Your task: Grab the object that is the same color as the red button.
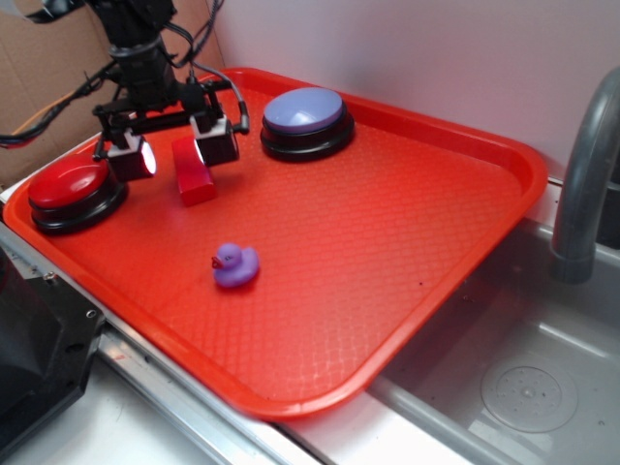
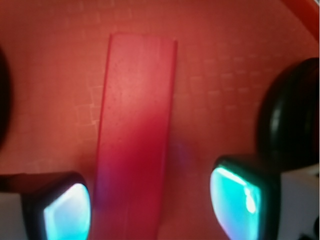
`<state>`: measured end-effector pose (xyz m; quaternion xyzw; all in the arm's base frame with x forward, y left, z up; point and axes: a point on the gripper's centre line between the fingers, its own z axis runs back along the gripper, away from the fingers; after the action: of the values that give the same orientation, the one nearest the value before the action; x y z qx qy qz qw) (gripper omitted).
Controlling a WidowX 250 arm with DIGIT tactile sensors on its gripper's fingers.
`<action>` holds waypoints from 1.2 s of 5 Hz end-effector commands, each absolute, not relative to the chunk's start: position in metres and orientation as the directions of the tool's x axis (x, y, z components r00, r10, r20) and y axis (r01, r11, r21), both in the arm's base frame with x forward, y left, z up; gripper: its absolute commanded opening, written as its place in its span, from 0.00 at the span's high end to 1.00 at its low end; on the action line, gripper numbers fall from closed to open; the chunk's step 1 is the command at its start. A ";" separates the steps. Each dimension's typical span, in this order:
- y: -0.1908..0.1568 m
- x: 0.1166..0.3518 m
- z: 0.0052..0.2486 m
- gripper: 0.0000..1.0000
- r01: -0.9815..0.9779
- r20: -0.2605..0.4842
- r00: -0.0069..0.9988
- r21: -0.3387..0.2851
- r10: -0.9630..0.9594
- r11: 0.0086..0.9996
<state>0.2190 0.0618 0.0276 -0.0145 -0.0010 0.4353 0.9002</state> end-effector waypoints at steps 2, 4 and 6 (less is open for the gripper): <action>0.058 0.214 0.013 1.00 -0.758 0.013 0.652 -0.032 0.758 0.652; 0.055 0.210 0.098 1.00 -0.475 -0.001 0.878 -0.105 0.478 0.873; 0.033 0.201 0.188 1.00 -0.106 -0.025 0.994 -0.085 0.104 0.991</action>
<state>0.1977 0.0175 0.1723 -0.0470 0.0340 0.0668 0.9961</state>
